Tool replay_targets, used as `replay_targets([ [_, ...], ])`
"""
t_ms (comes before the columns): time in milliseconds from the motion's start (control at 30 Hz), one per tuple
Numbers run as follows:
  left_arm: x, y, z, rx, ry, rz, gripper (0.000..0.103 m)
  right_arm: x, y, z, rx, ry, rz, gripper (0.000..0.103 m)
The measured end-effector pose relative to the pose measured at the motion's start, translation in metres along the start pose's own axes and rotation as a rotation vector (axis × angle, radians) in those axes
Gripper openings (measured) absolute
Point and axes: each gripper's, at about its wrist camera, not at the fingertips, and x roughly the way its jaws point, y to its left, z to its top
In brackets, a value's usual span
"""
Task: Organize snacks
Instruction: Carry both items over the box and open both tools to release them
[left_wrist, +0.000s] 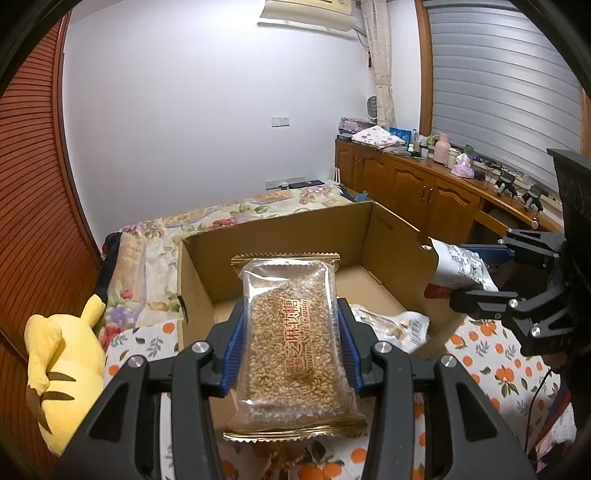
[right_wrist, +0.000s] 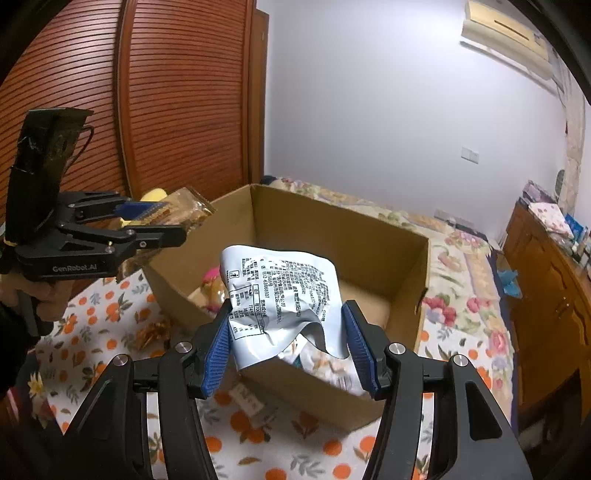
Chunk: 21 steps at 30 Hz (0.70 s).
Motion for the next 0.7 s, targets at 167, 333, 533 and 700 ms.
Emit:
replay_targets([
  [167,0.019,0.006,0.007,0.002,0.021,0.009,0.044,0.015,-0.004,0.007,0.008,0.003,0.012,0.059],
  [333,0.034,0.010,0.012,-0.007,0.044,0.012,0.044,0.034,-0.009,0.013,0.010,0.016,0.014,0.059],
  [533,0.050,0.013,0.017,-0.006,0.072,0.020,0.044,0.056,-0.013,0.015,0.017,0.039,0.022,0.059],
  [700,0.061,0.012,0.021,-0.001,0.095,0.032,0.046,0.072,-0.015,0.017,0.024,0.062,0.032,0.059],
])
